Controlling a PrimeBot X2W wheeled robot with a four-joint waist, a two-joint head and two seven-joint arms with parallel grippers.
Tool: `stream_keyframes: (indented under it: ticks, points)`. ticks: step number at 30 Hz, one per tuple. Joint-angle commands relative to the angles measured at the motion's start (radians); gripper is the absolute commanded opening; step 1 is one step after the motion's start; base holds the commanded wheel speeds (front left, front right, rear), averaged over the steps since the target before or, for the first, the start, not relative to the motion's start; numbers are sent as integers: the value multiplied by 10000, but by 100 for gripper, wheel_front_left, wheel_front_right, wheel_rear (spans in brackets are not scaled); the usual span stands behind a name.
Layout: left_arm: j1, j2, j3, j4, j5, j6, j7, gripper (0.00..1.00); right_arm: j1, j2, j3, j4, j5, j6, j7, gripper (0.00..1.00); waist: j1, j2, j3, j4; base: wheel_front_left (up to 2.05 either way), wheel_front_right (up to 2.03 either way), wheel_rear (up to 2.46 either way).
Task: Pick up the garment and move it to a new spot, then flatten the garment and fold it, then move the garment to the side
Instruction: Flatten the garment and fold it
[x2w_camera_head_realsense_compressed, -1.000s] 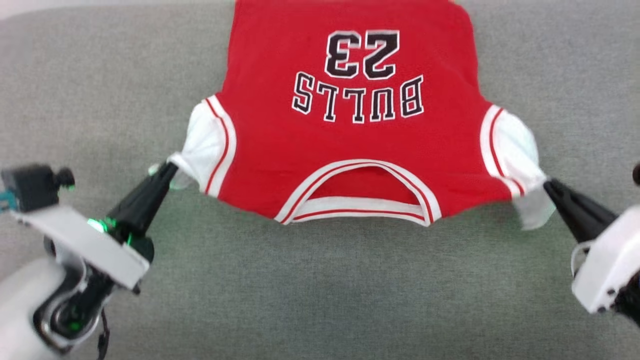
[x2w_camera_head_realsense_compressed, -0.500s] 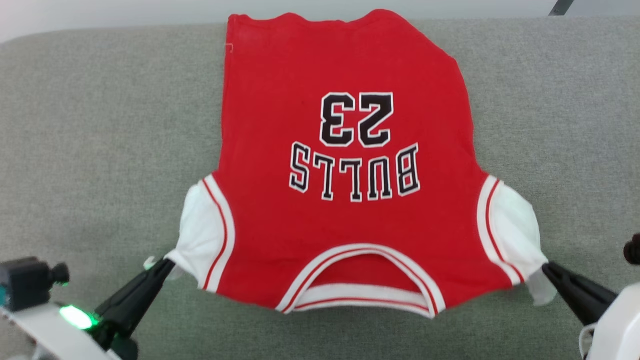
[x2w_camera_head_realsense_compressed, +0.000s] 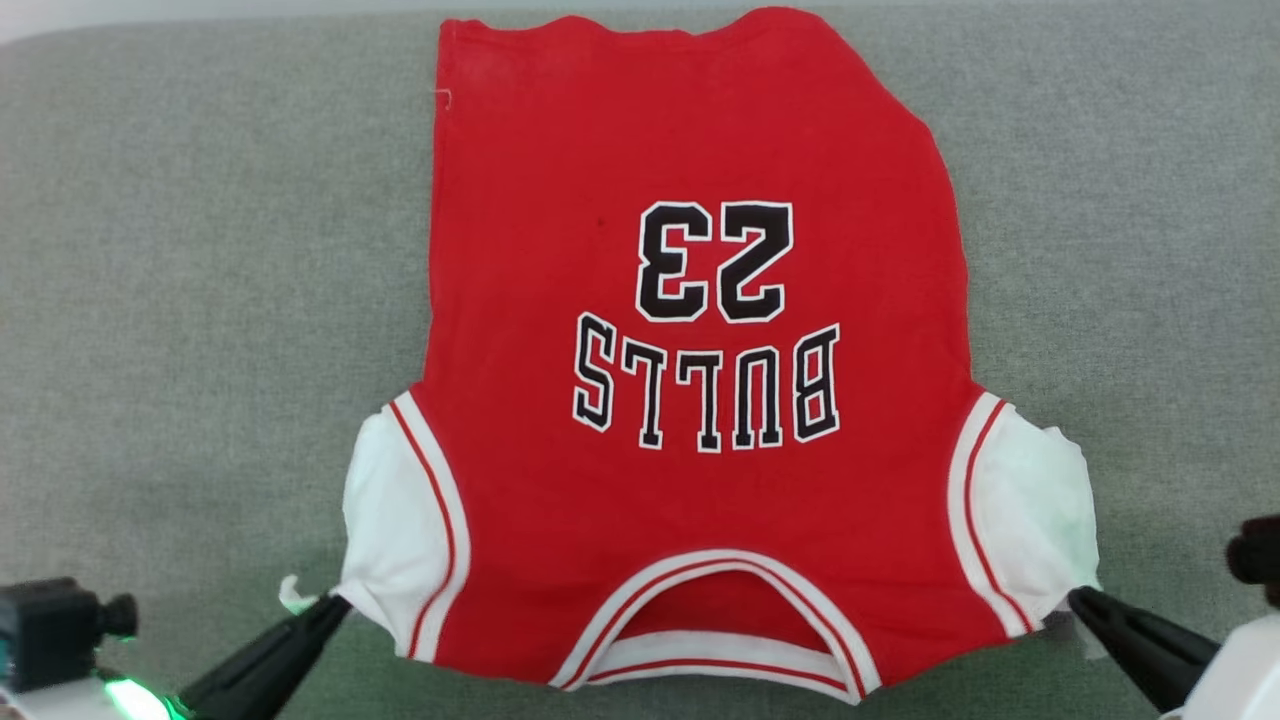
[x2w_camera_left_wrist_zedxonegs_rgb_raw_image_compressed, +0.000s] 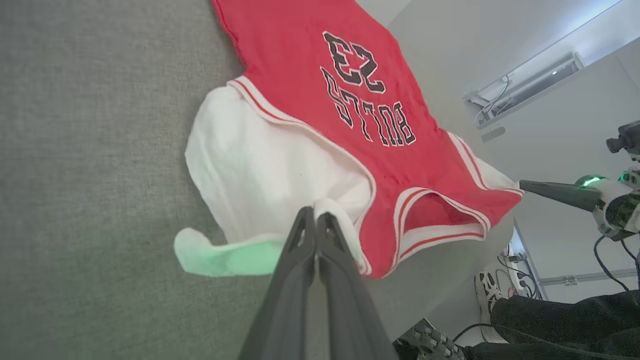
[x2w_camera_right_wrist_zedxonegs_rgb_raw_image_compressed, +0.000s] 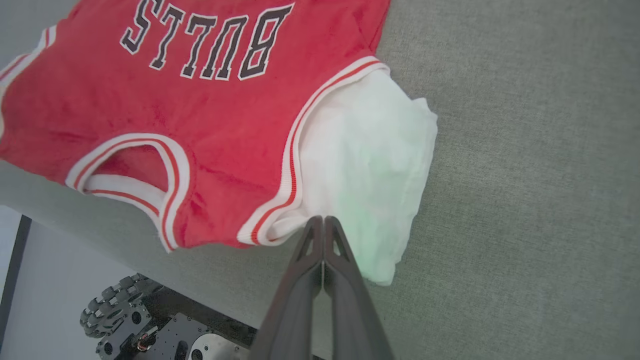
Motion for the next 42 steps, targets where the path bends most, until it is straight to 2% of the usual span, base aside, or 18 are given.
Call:
stream_keyframes:
  ticks: [1, 7, 18, 25, 31, 32, 33, 34, 35, 38, 42]
  points:
    - [-73, -106, -86, 61, 139, 14, 58, 0, -128, 14, 69, 95, 35, -7, -22, 0, 0, 0, 59, -14, 0, 0, 0]
    - [-674, -657, -568, 703, 219, 14, 601, 0, -452, -295, 518, 1106, -61, -7, -150, 0, 0, 0, 309, -20, 0, 0, 0]
    - [-1749, -1779, -1813, 2935, 788, 16, 1589, 0, -875, -704, 1689, 3641, -438, -7, -1236, 0, 0, 0, 662, 26, 0, 0, 0]
    - [-2437, -2210, -2400, 3775, 939, 65, 1803, 0, -1177, -824, 2146, 4830, -730, -14, -1847, 0, 0, 0, 794, 52, 0, 0, 0]
    - [-2734, -2276, -2763, 4031, 778, 71, 1734, 0, -1378, -839, 2508, 5235, -738, -14, -2090, 0, 0, 0, 703, -27, 0, 0, 0]
    - [-2767, -2275, -2818, 4047, 746, 70, 1674, 0, -1412, -865, 2581, 5232, -782, -14, -2164, 6, 0, 0, 667, -51, 0, 0, 0]
    - [-2777, -2265, -2875, 4065, 712, 70, 1640, 0, -1445, -859, 2623, 5213, -798, -14, -2269, 35, 0, 0, 614, -85, 0, 0, 0]
    - [-2761, -2243, -2926, 4069, 689, 70, 1588, 0, -1428, -852, 2661, 5212, -775, -14, -2292, 58, 0, 0, 555, -120, 0, 0, 0]
    - [-2730, -2204, -2960, 4067, 638, 70, 1514, 0, -1383, -904, 2786, 5138, -688, -13, -2243, 100, 0, 0, 498, -164, 0, 0, 0]
    - [-2571, -2055, -3038, 4078, 564, 67, 1339, 0, -1243, -932, 2754, 4608, -114, -7, -2096, 100, 0, 0, 337, -289, 0, 0, 0]
    - [-2431, -1925, -3126, 3880, 436, 41, 1099, 0, -1217, -1161, 2104, 3352, 542, -7, -1725, 100, 0, 0, 203, -371, 0, 0, 0]
